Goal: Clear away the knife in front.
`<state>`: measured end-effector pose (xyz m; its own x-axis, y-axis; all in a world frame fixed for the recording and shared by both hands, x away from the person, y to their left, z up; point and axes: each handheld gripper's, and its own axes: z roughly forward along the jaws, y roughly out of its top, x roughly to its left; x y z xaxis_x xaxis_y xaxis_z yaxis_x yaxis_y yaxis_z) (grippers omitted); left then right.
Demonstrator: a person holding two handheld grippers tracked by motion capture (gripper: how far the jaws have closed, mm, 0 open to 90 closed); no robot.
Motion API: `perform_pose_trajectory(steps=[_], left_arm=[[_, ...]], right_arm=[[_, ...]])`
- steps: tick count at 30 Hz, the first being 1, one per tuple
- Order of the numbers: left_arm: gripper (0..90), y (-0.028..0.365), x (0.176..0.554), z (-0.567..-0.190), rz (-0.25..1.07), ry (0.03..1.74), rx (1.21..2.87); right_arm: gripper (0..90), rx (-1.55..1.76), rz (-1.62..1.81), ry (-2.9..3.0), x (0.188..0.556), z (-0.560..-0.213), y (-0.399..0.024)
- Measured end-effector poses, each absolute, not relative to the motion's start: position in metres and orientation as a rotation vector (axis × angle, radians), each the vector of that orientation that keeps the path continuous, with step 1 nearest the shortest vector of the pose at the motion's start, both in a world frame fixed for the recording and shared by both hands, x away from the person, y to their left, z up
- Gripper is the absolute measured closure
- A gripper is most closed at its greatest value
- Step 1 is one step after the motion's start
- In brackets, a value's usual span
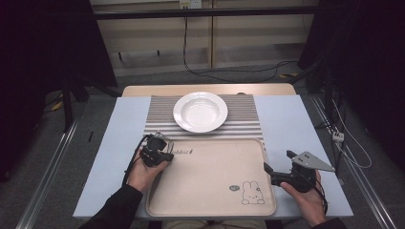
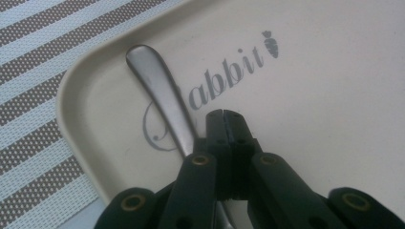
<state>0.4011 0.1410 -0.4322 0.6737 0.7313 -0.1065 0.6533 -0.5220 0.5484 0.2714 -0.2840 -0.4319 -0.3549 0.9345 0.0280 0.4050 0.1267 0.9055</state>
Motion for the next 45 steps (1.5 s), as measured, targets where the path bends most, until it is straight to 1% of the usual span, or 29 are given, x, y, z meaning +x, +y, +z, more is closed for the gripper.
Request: perform_pose_trajectory(steps=[13, 22, 23, 25, 27, 30, 32, 35, 38, 41, 45], left_arm=[[90.0, 0.157, 0.398, -0.433, 0.203, 1.100, 2.291], [89.9, 0.158, 0.394, -0.434, 0.210, 1.124, 2.269], [87.9, 0.158, 0.394, -0.433, 0.211, 1.115, 2.273], [81.0, 0.157, 0.392, -0.431, 0.216, 1.090, 2.263], [79.5, 0.157, 0.389, -0.427, 0.237, 1.072, 2.226], [70.4, 0.159, 0.384, -0.420, 0.261, 1.045, 2.170], [61.3, 0.160, 0.380, -0.417, 0.286, 1.016, 2.151], [42.1, 0.160, 0.376, -0.414, 0.320, 1.019, 2.110], [31.3, 0.162, 0.372, -0.411, 0.288, 1.032, 2.087], [19.9, 0.165, 0.368, -0.411, 0.284, 1.017, 2.079], [9.7, 0.173, 0.361, -0.408, 0.310, 1.024, 2.061]], right_arm=[[5.9, 1.293, 1.193, 1.840, 0.272, -0.432, -0.283], [5.9, 1.289, 1.193, 1.842, 0.272, -0.432, -0.283], [6.0, 1.293, 1.192, 1.840, 0.272, -0.432, -0.283], [5.9, 1.294, 1.192, 1.839, 0.272, -0.432, -0.283], [5.9, 1.293, 1.193, 1.840, 0.272, -0.432, -0.283], [6.0, 1.292, 1.194, 1.842, 0.272, -0.432, -0.283], [6.0, 1.295, 1.195, 1.840, 0.272, -0.432, -0.283], [6.0, 1.295, 1.195, 1.839, 0.272, -0.432, -0.283], [6.0, 1.296, 1.194, 1.839, 0.272, -0.432, -0.283], [6.0, 1.296, 1.193, 1.840, 0.272, -0.432, -0.283], [6.0, 1.296, 1.193, 1.841, 0.272, -0.432, -0.283]])
